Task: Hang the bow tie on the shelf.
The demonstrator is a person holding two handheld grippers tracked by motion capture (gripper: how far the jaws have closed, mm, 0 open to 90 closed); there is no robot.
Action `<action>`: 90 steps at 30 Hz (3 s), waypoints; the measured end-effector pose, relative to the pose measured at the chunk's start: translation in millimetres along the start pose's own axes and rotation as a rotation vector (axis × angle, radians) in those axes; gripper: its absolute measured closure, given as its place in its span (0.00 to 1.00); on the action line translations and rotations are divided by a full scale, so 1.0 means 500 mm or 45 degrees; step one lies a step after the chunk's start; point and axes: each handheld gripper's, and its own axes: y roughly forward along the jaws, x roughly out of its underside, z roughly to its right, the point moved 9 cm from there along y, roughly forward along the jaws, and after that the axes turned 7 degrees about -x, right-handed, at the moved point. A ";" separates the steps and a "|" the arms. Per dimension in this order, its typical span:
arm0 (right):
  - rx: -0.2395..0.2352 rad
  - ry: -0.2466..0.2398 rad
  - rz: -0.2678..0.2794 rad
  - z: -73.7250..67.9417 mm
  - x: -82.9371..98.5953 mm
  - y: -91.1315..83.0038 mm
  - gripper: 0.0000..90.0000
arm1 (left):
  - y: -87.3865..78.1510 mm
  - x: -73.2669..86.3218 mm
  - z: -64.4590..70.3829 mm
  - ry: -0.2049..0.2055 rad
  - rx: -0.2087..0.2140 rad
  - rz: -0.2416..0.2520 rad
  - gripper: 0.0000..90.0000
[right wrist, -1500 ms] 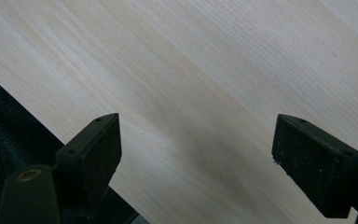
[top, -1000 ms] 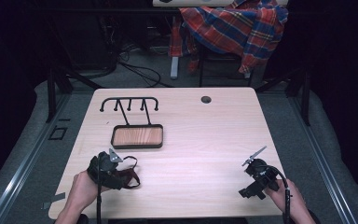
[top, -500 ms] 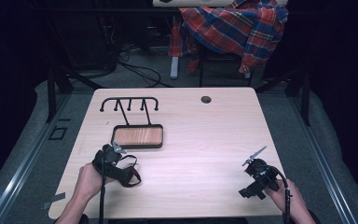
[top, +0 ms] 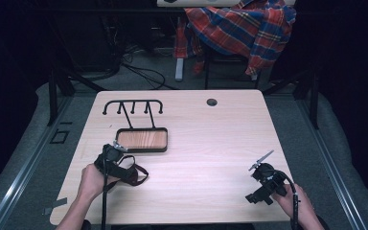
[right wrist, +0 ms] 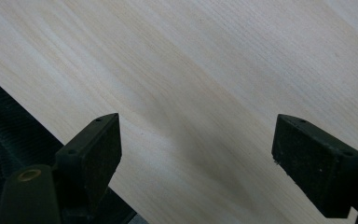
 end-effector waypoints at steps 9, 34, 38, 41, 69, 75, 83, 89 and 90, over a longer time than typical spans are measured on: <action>0.001 -0.009 -0.013 0.001 0.001 -0.001 0.17 | 0.002 -0.007 0.008 -0.007 0.077 0.027 0.51; 0.010 -0.046 -0.053 0.004 0.003 -0.004 0.17 | 0.036 0.002 0.010 -0.165 0.272 -0.086 0.80; 0.006 -0.021 -0.011 0.001 0.000 0.001 0.17 | 0.030 0.002 0.014 -0.140 0.303 -0.069 0.89; 0.010 -0.040 -0.040 0.003 0.002 -0.003 0.17 | 0.021 -0.001 0.012 -0.140 0.303 -0.036 0.93; 0.007 -0.035 -0.035 0.002 0.002 -0.003 0.17 | -0.075 -0.012 -0.067 -0.252 0.097 0.282 0.95; 0.010 -0.037 -0.036 0.003 0.002 -0.002 0.17 | -0.082 -0.008 -0.080 -0.262 0.081 0.288 0.95; 0.012 -0.038 -0.036 0.002 0.002 -0.003 0.17 | -0.089 -0.007 -0.092 -0.269 0.054 0.314 0.95; 0.014 -0.036 -0.045 0.002 0.002 -0.002 0.17 | -0.090 -0.004 -0.101 -0.263 0.043 0.316 0.95; 0.023 -0.031 -0.041 0.002 0.002 -0.002 0.17 | -0.091 -0.003 -0.102 -0.269 0.041 0.316 0.95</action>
